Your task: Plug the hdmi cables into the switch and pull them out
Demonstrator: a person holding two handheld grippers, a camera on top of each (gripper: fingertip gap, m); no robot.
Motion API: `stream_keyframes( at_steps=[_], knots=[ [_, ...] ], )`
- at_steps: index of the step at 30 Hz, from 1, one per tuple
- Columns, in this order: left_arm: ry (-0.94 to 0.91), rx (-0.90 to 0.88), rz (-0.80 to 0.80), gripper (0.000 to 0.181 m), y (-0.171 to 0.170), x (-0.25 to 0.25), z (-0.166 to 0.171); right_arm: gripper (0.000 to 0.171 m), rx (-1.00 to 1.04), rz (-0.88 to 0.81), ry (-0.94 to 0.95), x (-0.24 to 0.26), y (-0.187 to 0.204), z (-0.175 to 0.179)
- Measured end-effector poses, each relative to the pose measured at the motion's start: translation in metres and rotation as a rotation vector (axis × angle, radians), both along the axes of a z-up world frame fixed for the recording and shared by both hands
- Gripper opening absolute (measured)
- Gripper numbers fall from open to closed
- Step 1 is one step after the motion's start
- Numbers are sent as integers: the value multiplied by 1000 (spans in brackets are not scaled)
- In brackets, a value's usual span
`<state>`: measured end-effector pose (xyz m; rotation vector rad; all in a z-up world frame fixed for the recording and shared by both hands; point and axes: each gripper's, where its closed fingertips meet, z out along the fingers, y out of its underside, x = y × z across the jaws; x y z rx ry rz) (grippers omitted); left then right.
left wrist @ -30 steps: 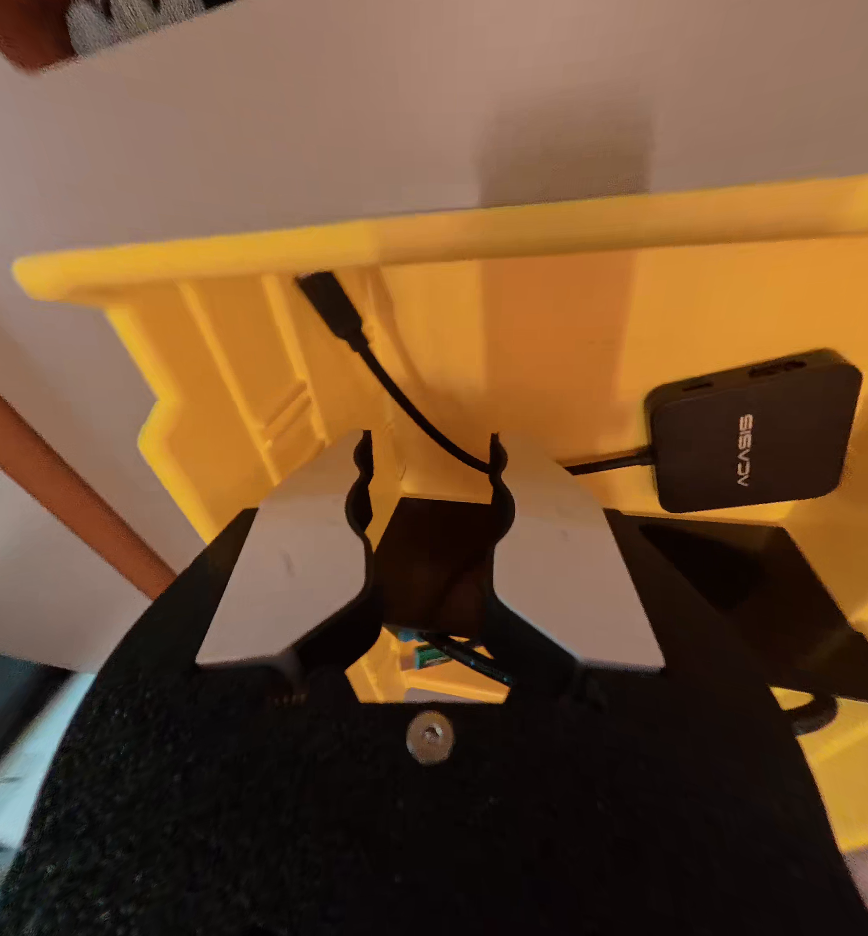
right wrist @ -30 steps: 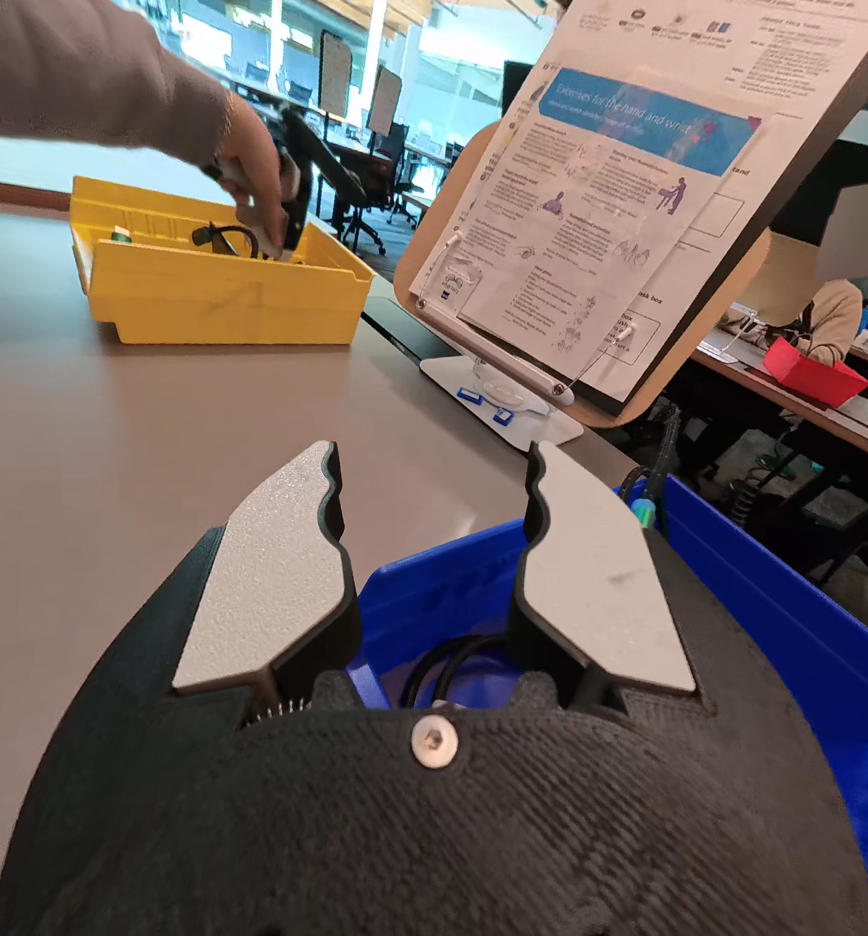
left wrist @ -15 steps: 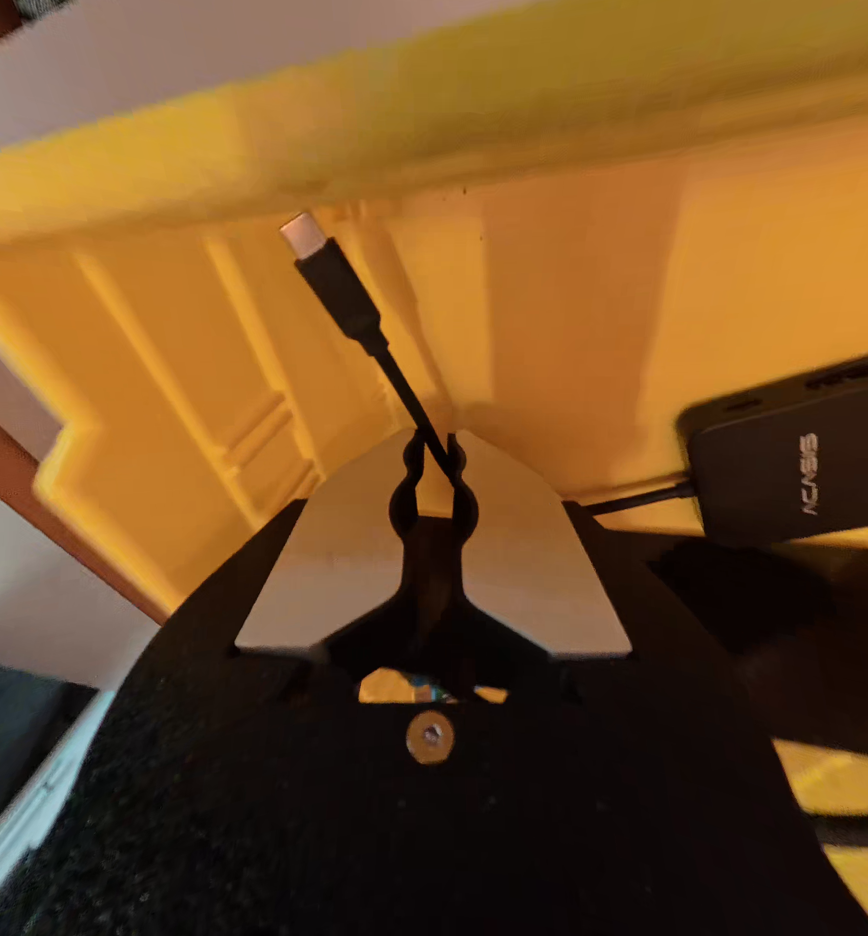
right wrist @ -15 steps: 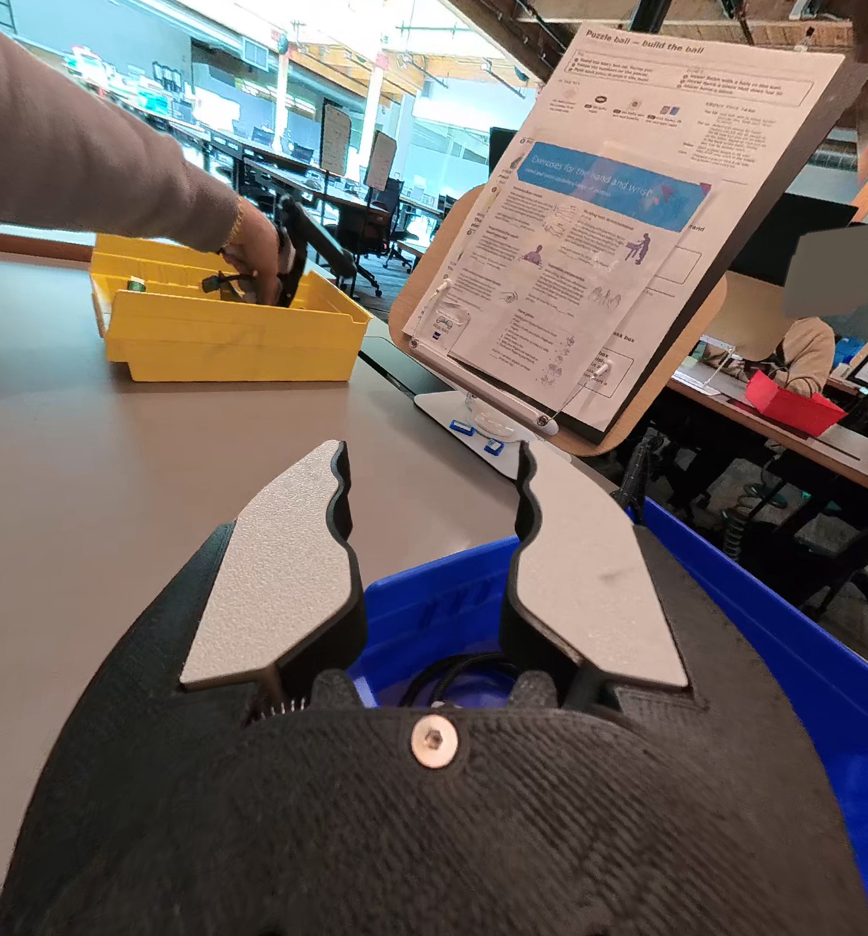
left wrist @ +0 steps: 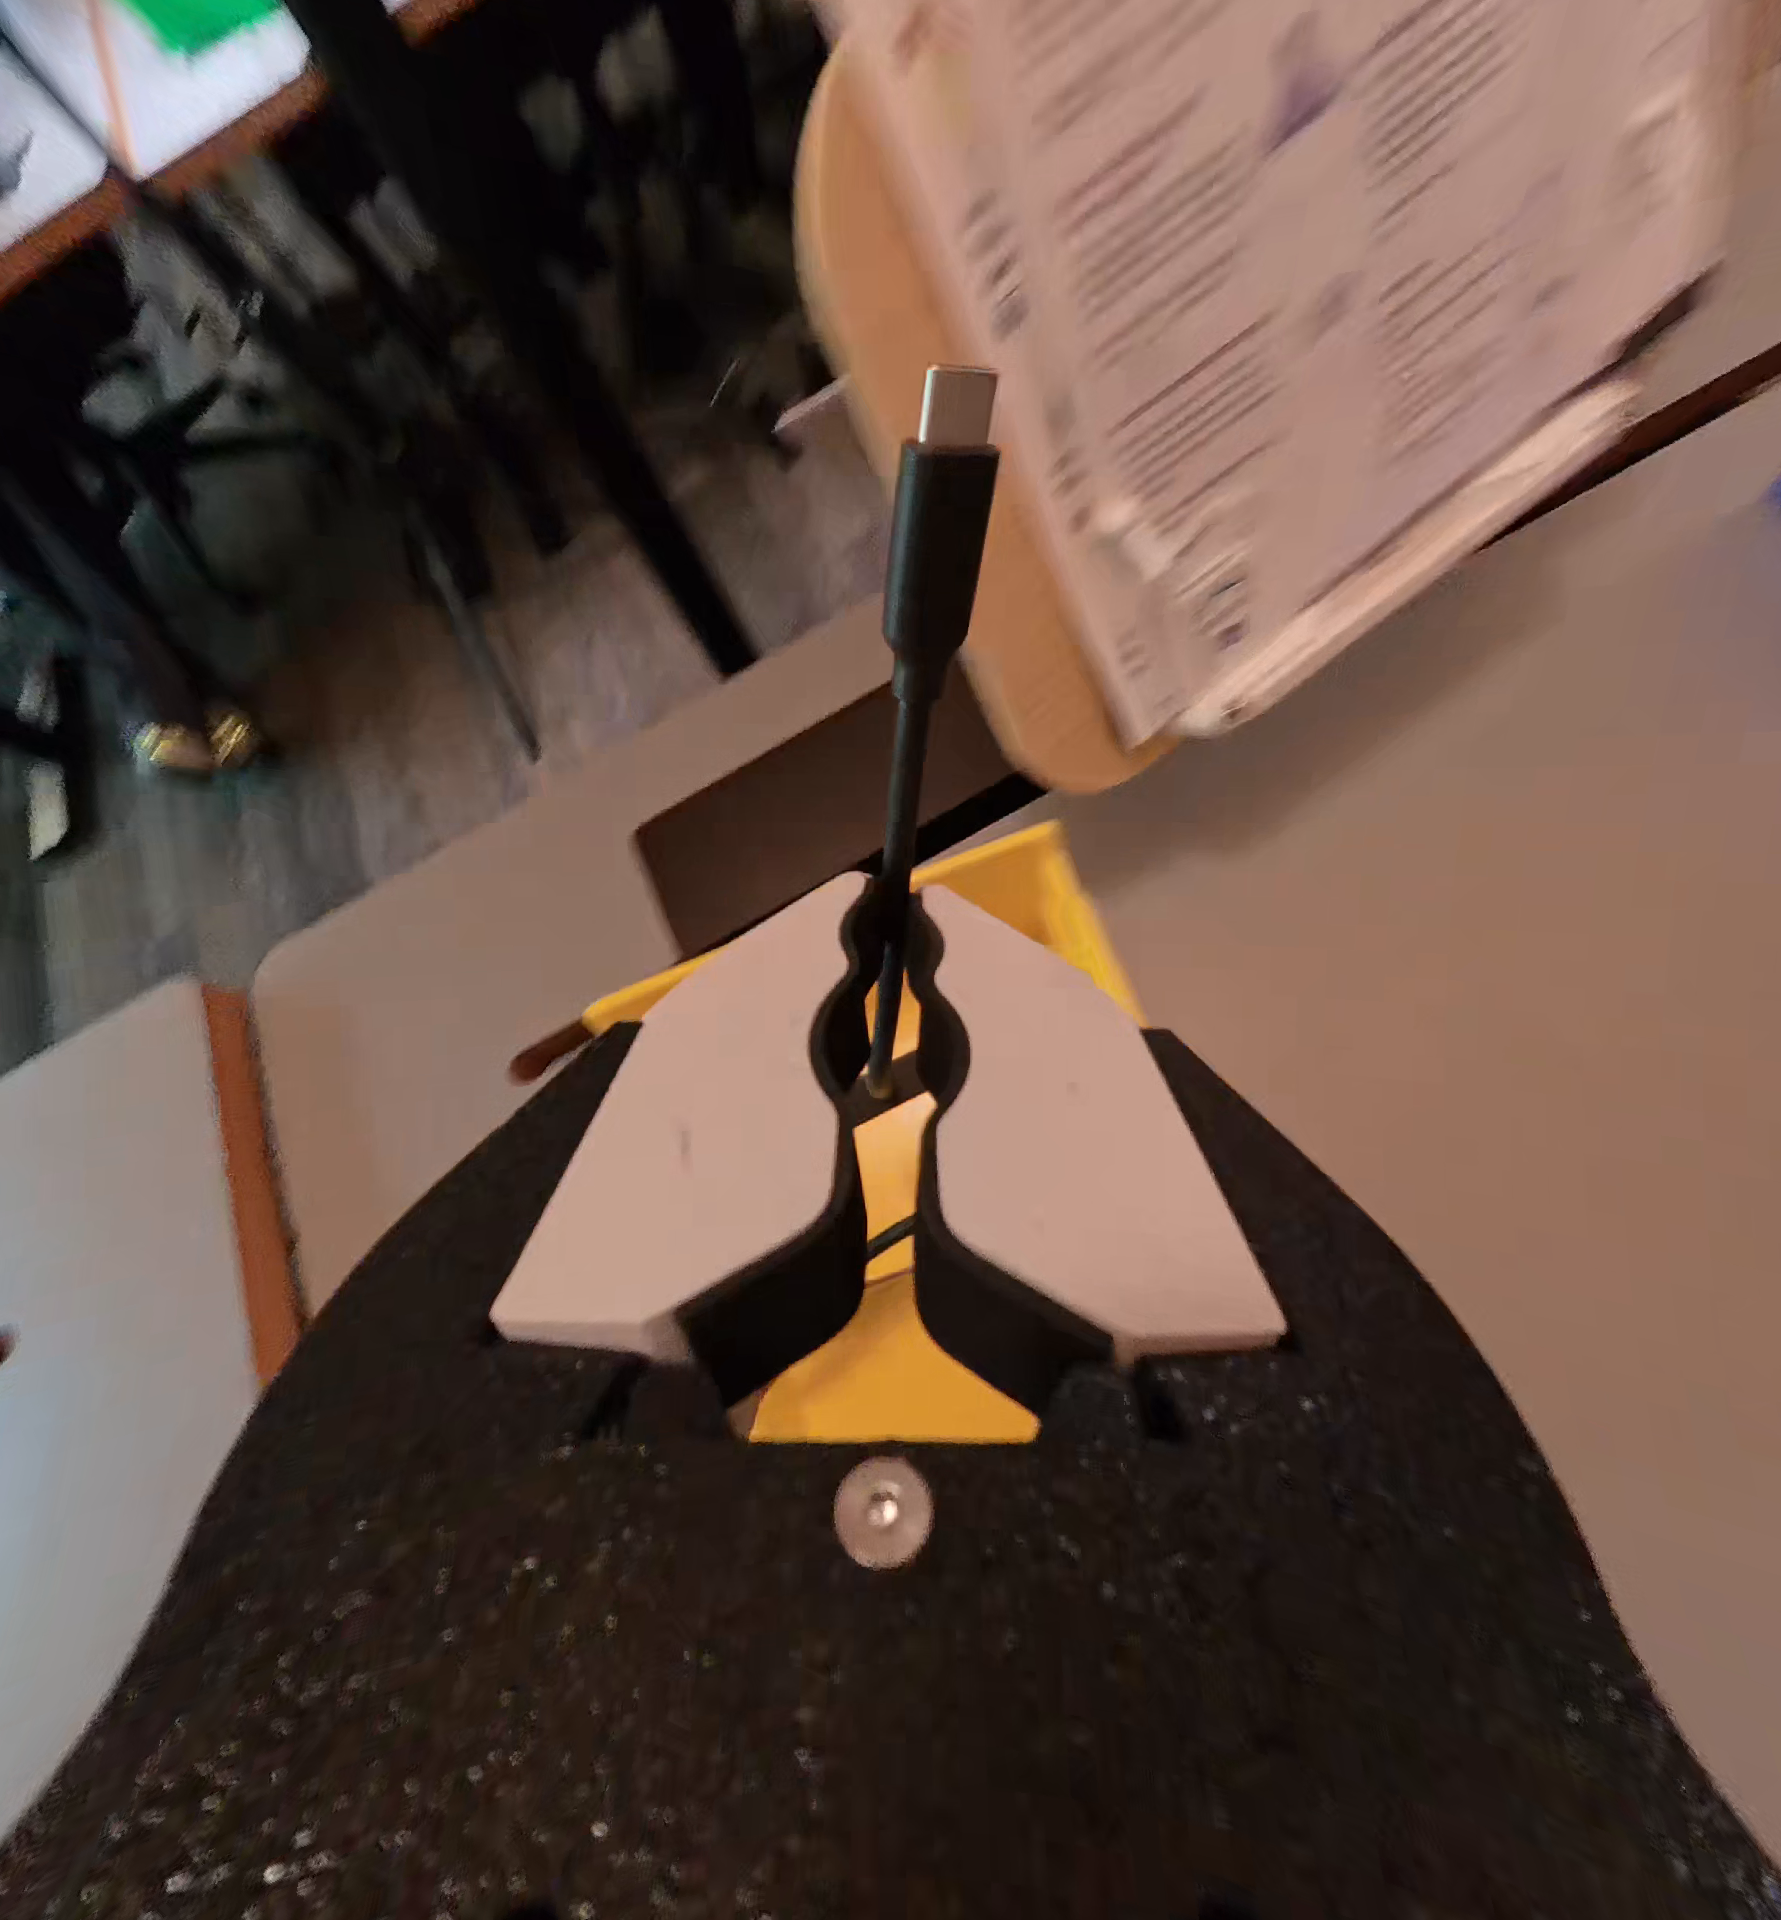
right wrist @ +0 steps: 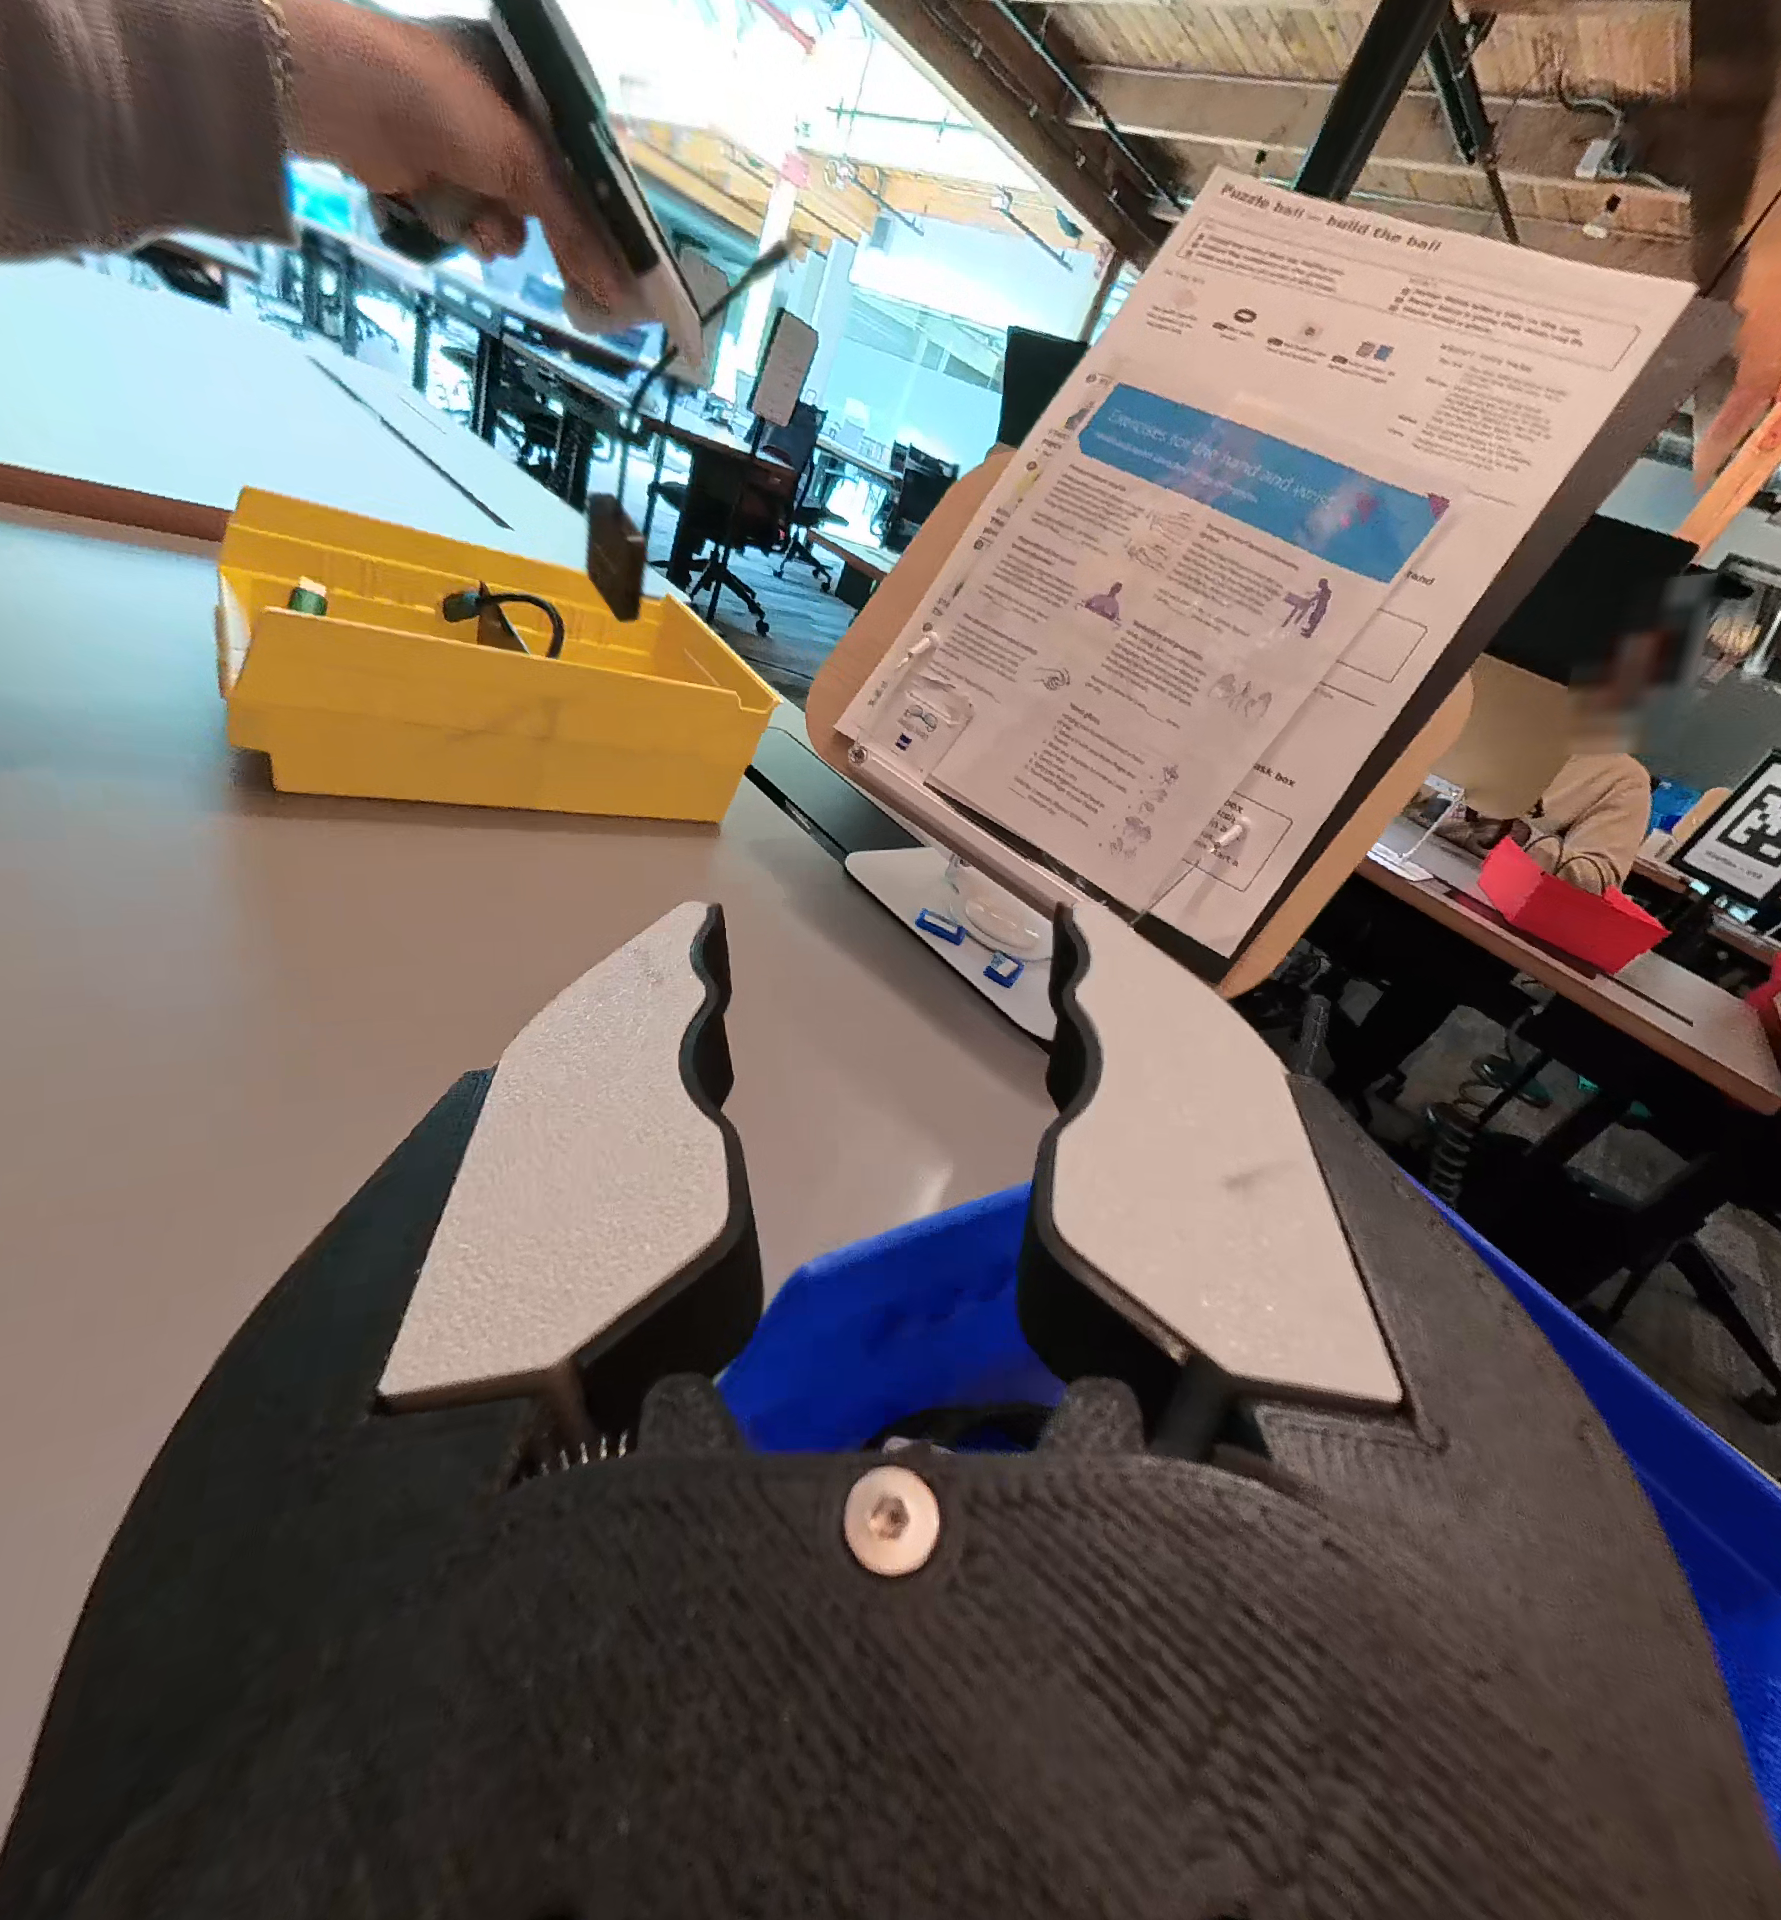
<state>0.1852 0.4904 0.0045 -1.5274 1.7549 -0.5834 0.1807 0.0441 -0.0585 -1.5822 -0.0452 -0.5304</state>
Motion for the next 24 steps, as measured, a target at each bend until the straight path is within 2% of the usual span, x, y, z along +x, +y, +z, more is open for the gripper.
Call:
stream_keyframes(
  at_steps=[1,5,8,11,13,16,20,22,24],
  knots=[
    [-46,-24,-42,3,-19,-2,11,59,15,1,6,-2,3,2],
    [-157,-175,-248,3,-108,-13,34,62,90,54,76,-18,23,4],
    [-190,-315,-412,3,-181,-26,32,69,112,106,131,-33,49,-6],
    [-199,-417,-534,3,-242,-43,24,80,18,191,129,-60,76,-28],
    [-200,-399,-551,3,-265,-49,17,89,-8,226,133,-78,88,-33],
    [-202,-406,-591,3,-291,-59,12,82,11,232,152,-91,97,-30],
    [-225,-412,-603,4,-307,-68,18,79,-25,276,155,-108,105,-38],
    [-243,-429,-625,4,-316,-74,25,64,-29,295,139,-115,107,-37],
    [-260,-436,-641,3,-322,-81,32,31,-8,240,111,-108,106,-33]
  ],
)
